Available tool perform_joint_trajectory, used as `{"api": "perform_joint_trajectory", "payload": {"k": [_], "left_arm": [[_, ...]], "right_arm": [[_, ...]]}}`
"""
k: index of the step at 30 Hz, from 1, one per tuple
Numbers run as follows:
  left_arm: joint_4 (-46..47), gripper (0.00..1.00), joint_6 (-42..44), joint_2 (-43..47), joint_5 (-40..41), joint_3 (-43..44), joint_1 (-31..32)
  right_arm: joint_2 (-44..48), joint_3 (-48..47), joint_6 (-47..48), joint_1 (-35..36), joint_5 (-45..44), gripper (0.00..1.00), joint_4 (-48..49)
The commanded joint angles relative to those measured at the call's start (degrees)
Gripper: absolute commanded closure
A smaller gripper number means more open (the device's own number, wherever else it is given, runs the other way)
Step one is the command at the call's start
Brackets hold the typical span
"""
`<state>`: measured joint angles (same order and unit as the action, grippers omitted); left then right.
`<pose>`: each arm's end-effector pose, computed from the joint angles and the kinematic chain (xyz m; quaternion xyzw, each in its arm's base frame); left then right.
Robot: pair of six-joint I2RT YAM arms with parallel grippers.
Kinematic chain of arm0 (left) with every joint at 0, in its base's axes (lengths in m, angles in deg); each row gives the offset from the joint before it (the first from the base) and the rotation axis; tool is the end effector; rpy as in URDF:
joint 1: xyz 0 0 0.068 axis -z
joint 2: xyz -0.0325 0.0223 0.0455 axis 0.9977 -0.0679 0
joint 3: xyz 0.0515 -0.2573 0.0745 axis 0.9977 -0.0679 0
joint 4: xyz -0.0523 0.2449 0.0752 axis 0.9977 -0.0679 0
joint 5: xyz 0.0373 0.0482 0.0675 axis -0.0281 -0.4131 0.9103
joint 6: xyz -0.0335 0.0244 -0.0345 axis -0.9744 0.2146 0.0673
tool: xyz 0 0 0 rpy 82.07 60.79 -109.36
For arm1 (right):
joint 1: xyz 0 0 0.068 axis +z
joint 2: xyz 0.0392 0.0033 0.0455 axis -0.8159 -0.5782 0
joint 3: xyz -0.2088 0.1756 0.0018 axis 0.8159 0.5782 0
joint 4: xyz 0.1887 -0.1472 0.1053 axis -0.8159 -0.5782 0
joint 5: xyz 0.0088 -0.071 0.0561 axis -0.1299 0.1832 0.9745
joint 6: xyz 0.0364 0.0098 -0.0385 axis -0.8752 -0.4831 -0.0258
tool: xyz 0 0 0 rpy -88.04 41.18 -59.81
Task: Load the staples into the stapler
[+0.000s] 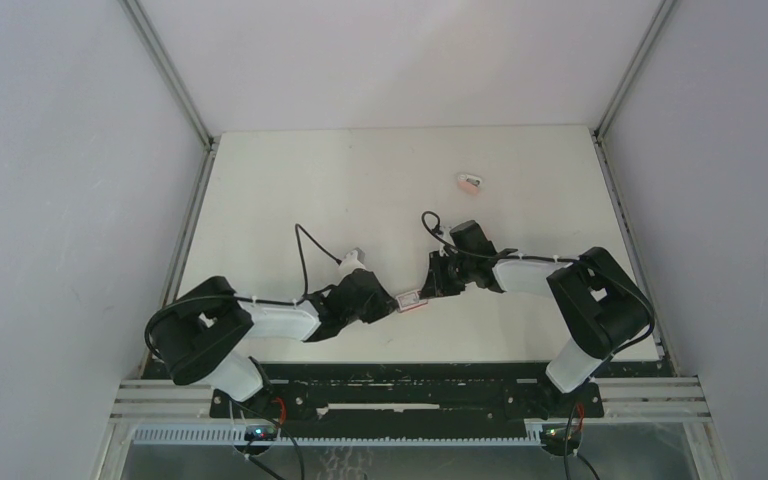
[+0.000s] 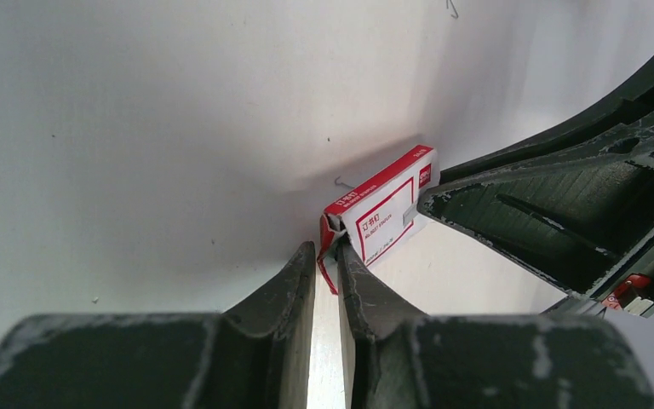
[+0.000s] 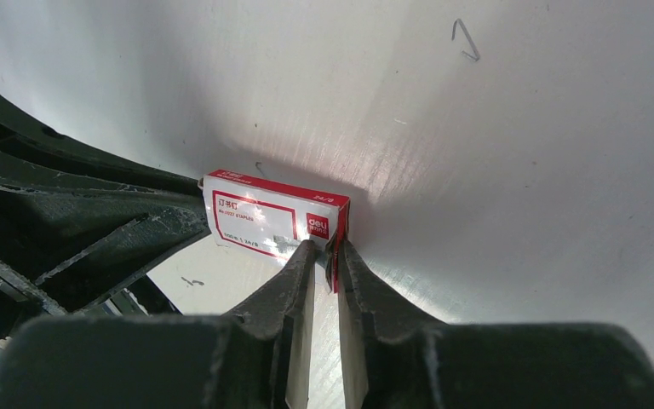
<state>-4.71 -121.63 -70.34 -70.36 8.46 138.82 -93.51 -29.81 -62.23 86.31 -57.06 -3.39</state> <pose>0.1659 -0.2075 0.1269 -0.1609 0.8967 -0.3118 0.2698 0.2437 0.1688 0.1323 -0.1131 0.9221 0.3350 0.1574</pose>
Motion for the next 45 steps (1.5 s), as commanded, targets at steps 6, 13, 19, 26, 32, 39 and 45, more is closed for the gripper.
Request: {"api": "perform_joint_trajectory", "payload": {"k": [6,13,19,26,32,39,45], "left_arm": [[0.77,0.82,-0.26,-2.24,-0.92,-1.85,-0.33],[0.49,1.00,-0.77,-2.57,-0.23,-1.99,-0.50],[-1.55,1.00,-0.47,-2.19,0.39,-1.63,-0.50],[-3.31,1.00,0.09,-1.52,0.73,-1.24,-0.50],[-3.60,1.00,0.29,-1.33,0.76,-1.00,-0.50],[-3.72,1.00,0.23,-1.30,0.78,-1.10,-0.50],[-4.01,1.00,0.30,-1.20,0.76,-0.93,-0.50]], "right_arm": [[-0.86,-2.13,-0.03,0.50,1.64,0.87,1.01],[-0.45,-2.15,0.26,0.44,0.47,0.85,0.47],[1.82,-1.85,0.74,0.28,-2.22,0.73,-0.44],[5.03,-1.28,0.20,-0.17,-2.35,0.74,-0.17],[4.76,-1.26,0.41,-0.17,-2.12,0.80,0.08],[3.21,-1.26,0.30,-0.17,-1.69,0.83,0.36],[2.35,-1.33,0.42,-0.10,-1.60,0.84,0.12]]}}
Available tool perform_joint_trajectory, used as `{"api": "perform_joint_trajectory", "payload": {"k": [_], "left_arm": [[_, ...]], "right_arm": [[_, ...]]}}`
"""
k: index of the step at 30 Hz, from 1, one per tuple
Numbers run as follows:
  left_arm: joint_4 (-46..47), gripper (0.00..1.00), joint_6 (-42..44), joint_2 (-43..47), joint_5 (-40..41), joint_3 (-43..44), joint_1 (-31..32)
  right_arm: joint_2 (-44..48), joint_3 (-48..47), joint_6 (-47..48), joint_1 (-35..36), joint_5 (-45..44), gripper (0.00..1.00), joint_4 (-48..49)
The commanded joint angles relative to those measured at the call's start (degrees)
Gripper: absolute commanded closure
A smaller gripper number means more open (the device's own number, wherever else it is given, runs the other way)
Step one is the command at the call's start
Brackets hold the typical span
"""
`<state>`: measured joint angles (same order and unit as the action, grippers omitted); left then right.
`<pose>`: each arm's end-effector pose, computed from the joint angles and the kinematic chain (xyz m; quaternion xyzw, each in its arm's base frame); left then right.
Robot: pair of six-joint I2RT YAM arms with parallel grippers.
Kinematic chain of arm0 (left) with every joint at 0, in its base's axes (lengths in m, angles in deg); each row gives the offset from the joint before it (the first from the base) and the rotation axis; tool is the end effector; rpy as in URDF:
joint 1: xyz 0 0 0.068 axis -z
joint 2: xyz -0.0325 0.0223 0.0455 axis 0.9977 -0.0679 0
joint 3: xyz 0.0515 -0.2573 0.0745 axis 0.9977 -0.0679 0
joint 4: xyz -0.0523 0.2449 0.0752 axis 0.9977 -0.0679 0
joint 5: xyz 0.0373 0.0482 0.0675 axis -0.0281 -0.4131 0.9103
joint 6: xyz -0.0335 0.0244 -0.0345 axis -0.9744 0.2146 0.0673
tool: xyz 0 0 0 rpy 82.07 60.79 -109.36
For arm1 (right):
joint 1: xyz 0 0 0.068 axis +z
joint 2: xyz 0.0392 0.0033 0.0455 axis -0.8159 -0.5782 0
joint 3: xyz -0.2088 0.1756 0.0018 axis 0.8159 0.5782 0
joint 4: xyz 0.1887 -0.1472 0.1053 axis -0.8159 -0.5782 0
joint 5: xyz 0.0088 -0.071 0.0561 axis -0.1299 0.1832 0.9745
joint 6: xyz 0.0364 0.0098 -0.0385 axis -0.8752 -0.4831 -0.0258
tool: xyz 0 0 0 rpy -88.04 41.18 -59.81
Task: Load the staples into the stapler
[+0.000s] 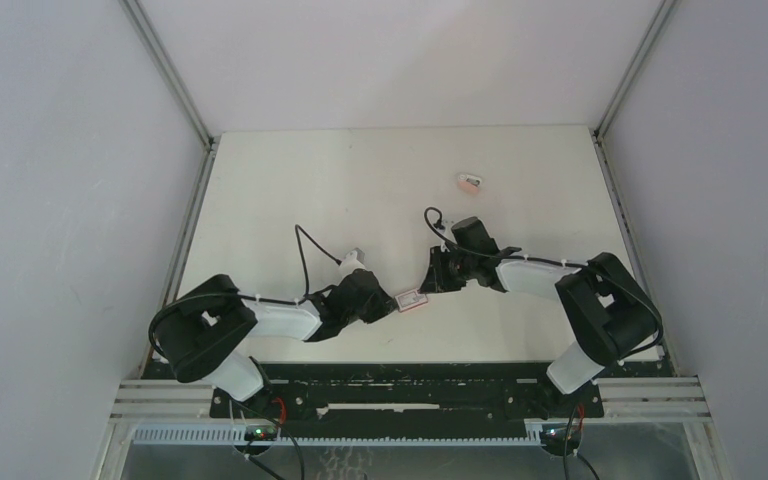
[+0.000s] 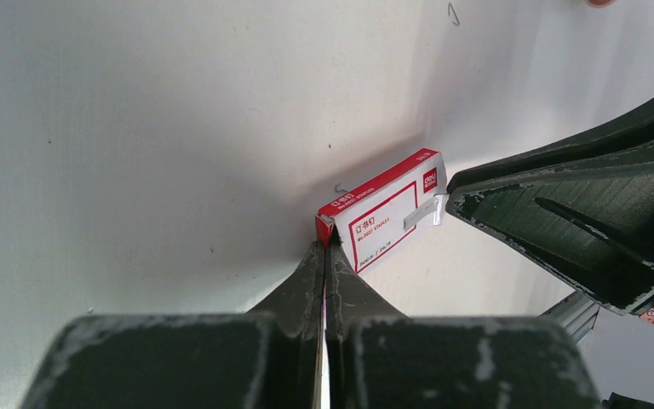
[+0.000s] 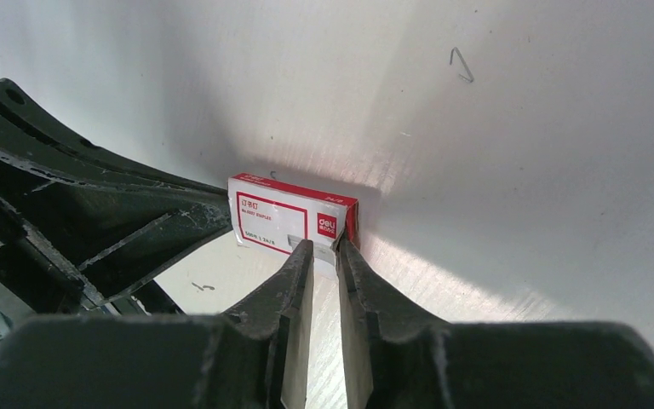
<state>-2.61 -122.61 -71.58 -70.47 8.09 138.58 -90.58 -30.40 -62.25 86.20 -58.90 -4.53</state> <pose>0.1675 -0.2079 0.1229 -0.1702 0.8933 -0.3175 0.2688 0.2443 0.1673 0.1475 -0.1112 0.9191 0.3305 0.1833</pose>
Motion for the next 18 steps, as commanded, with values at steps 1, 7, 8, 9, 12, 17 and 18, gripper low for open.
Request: {"api": "perform_joint_trajectory", "payload": {"k": [1,7,8,9,12,17,18], "left_arm": [[-6.13,1.00,1.34,0.09,0.84,-0.44,-0.26],[-6.35,1.00,1.38,0.18,0.89,-0.42,-0.26],[-6.38,1.00,1.39,0.18,0.89,-0.43,-0.26],[-6.46,1.00,1.48,0.20,0.90,-0.37,-0.26],[-6.85,1.00,1.62,0.31,0.95,-0.08,-0.26],[-7.08,1.00,1.72,0.49,1.01,0.04,-0.26],[-7.04,1.00,1.74,0.58,1.10,0.08,-0.26]], "right_arm": [[-0.71,-0.93,0.59,0.05,0.12,0.84,1.01],[-1.47,-1.26,0.86,0.19,0.36,0.87,0.87],[-1.50,-1.31,0.84,0.24,0.38,0.87,0.81],[-1.65,-1.38,0.90,0.28,0.42,0.87,0.79],[-1.89,-1.58,1.10,0.53,0.20,0.89,0.55],[-2.20,-1.89,1.36,1.03,-0.26,0.91,0.24],[-2.32,-2.02,1.41,1.24,-0.60,0.91,0.04]]}}
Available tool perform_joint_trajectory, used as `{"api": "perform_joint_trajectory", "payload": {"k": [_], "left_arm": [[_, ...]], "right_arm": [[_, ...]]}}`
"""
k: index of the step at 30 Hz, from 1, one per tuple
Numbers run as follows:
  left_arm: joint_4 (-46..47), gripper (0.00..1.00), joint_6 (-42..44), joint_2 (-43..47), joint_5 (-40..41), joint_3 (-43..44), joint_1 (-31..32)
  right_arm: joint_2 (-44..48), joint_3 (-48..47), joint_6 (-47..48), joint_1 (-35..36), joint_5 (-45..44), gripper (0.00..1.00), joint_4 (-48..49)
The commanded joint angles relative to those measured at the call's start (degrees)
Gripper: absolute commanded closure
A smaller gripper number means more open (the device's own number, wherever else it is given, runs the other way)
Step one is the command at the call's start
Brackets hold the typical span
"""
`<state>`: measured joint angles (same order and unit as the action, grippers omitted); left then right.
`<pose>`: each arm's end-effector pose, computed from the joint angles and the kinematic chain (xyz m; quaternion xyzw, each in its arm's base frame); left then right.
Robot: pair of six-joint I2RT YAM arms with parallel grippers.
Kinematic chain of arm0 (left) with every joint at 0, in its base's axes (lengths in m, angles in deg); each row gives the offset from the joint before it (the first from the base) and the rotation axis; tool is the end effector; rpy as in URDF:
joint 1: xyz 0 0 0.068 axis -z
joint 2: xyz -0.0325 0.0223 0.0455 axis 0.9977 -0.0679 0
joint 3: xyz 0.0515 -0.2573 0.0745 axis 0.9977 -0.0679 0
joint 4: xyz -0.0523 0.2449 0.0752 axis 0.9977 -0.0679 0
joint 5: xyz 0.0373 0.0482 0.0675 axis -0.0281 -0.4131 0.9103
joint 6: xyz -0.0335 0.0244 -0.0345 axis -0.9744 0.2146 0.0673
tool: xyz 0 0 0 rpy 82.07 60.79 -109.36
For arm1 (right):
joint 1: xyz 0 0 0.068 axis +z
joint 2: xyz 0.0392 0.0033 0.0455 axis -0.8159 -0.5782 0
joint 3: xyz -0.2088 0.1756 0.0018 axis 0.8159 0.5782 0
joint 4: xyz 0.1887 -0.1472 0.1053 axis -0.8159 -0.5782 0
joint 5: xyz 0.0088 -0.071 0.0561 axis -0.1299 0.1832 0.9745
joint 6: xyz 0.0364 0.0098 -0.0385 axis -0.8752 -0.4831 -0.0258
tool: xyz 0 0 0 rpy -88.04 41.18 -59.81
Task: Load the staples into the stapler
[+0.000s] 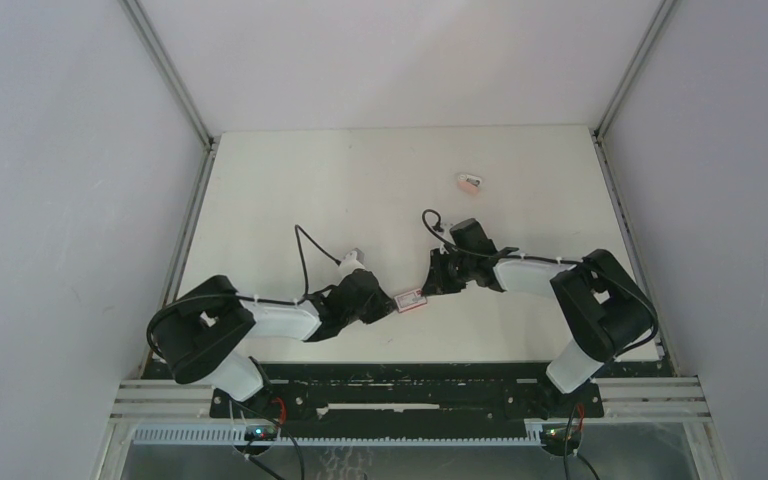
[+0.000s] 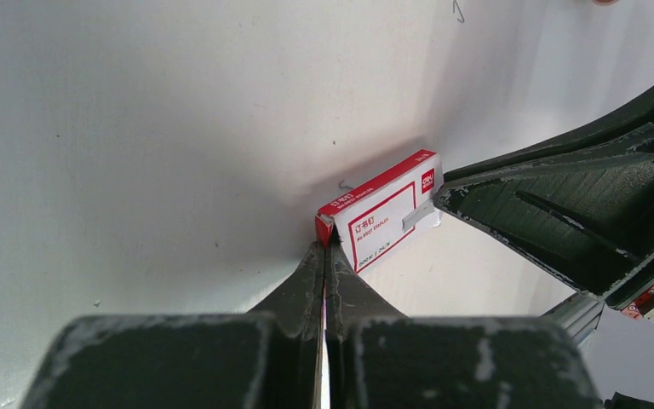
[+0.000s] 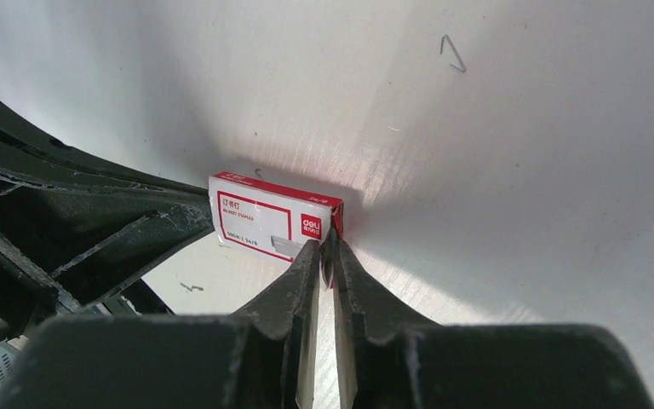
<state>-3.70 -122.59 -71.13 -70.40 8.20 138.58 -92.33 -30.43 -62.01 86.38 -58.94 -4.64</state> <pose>0.1670 -0.2071 0.1238 -0.1701 0.8952 -0.3134 0.2674 0.2446 0.1685 0.1391 -0.1115 0.9240 0.3239 0.1702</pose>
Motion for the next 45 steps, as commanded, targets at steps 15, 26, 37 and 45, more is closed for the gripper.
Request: {"api": "perform_joint_trajectory", "payload": {"k": [15,26,37,45], "left_arm": [[-8.58,1.00,1.96,2.01,3.05,-0.03,-0.26],[-6.05,1.00,6.31,4.53,2.62,-1.80,-0.60],[-15.43,1.00,36.66,6.45,-18.36,5.97,-6.56],[-18.06,1.00,47.40,3.29,-31.64,10.32,-7.73]], "right_arm": [[3.82,-3.05,4.30,7.82,-20.93,1.00,-5.32],[7.08,-3.36,3.97,8.55,-23.22,1.00,-7.40],[25.36,3.67,13.13,8.04,-6.76,0.36,0.25],[27.69,10.45,19.10,17.47,-13.33,0.27,6.84]]}}
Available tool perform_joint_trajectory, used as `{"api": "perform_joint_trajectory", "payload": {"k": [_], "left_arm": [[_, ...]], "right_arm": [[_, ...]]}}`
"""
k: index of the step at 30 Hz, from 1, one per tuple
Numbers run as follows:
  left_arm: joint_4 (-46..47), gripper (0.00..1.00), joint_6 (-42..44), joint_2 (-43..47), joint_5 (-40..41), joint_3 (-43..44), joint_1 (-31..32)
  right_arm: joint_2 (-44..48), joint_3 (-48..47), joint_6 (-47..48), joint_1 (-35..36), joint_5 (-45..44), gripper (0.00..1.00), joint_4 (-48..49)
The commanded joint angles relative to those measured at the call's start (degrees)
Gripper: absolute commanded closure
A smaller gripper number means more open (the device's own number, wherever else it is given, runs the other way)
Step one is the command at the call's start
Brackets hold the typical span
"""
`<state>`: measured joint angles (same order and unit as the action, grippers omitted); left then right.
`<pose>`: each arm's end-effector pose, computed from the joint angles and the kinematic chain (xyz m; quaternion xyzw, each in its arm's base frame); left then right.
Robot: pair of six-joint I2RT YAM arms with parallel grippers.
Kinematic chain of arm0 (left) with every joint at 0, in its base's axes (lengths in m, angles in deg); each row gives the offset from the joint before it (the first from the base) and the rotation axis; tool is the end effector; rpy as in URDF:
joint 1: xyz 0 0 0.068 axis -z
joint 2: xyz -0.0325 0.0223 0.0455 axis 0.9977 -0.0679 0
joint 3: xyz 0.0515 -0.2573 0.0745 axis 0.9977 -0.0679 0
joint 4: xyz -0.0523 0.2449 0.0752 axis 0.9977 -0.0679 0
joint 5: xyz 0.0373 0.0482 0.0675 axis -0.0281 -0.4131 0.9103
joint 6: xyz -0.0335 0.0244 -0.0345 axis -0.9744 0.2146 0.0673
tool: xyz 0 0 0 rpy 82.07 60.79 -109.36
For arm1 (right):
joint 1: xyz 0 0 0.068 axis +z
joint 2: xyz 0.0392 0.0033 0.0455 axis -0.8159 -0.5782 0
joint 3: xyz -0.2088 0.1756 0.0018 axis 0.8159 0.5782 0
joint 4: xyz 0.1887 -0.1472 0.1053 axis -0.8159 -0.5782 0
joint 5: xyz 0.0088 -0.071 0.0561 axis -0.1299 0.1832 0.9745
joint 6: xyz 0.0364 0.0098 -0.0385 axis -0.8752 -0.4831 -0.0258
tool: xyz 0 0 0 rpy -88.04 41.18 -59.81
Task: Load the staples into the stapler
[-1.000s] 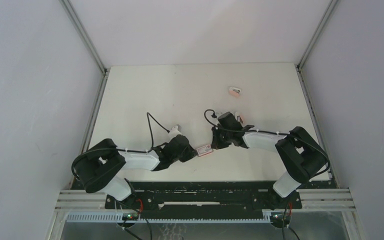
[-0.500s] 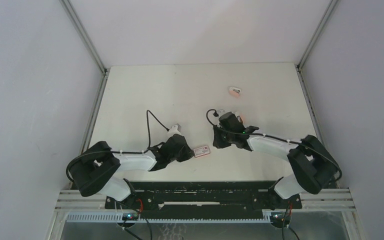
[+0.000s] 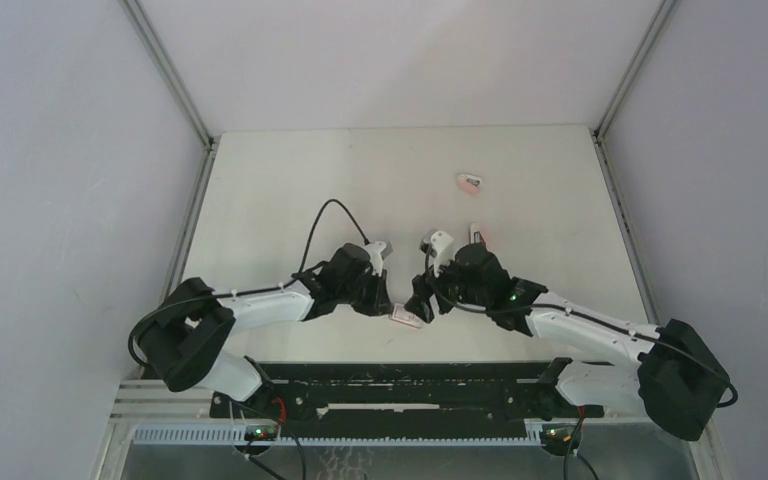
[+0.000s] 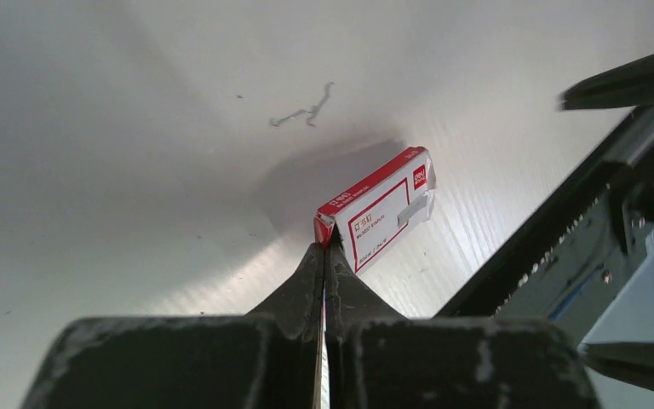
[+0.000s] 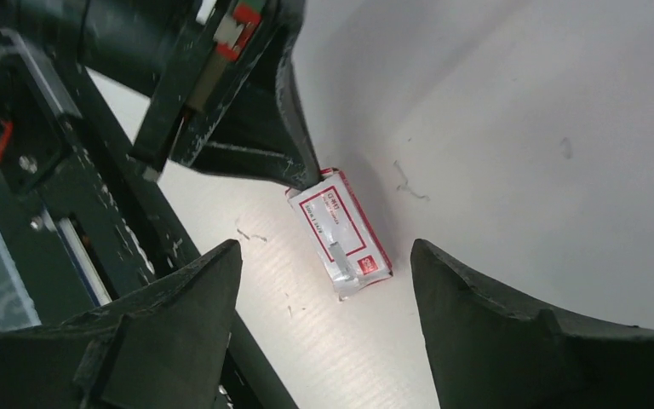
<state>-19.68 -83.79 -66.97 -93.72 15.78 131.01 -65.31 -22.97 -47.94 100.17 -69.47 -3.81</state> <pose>0.1883 -0.1991 0.1564 0.1564 0.9101 -0.3095 0.2268 0.1639 0.1790 0.2182 -0.3066 0.8195 0.3208 0.3627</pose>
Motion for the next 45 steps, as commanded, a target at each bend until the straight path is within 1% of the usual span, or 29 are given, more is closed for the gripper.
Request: {"api": "perform_joint_trajectory", "payload": {"k": [1,7,14,22,24,30,34,41,43,45], "left_arm": [[-2.07,1.00,9.50,-1.08,-8.80,2.89,-0.11],[-5.13,1.00,13.26,-4.29,-12.04,5.57,-0.43],[-6.73,1.00,14.18,-5.75,-12.05,6.50,-0.85],[-6.56,1.00,14.21,-5.87,-12.76,6.55,-0.96],[-6.55,1.00,14.19,-5.75,-12.92,6.58,-0.96],[-6.55,1.00,14.31,-5.29,-12.64,6.44,-1.11],[-6.48,1.00,14.20,-4.90,-11.70,6.41,-1.55],[-6.11,1.00,14.05,-3.89,-11.17,6.17,-2.25],[-6.10,1.00,14.04,-3.74,-10.83,6.16,-2.56],[-6.11,1.00,13.98,-3.30,-10.34,5.89,-2.86]], "right_arm": [[0.86,3.90,5.42,4.70,-3.30,0.27,6.94],[-1.75,4.44,8.67,9.91,-10.28,0.28,6.68],[-7.75,3.62,11.38,15.76,-14.93,0.28,9.21],[-14.00,0.93,12.11,18.39,-18.85,0.29,8.00],[-15.24,0.17,12.12,18.73,-18.64,0.30,7.64],[-18.04,-1.71,11.73,18.84,-18.21,0.34,6.46],[-19.22,-2.30,11.13,18.84,-18.46,0.41,5.51],[-21.36,-3.47,9.72,19.28,-19.04,0.43,4.11],[-21.37,-3.51,9.46,19.28,-19.17,0.47,4.03],[-21.37,-3.53,9.19,19.28,-19.32,0.55,3.77]]}}
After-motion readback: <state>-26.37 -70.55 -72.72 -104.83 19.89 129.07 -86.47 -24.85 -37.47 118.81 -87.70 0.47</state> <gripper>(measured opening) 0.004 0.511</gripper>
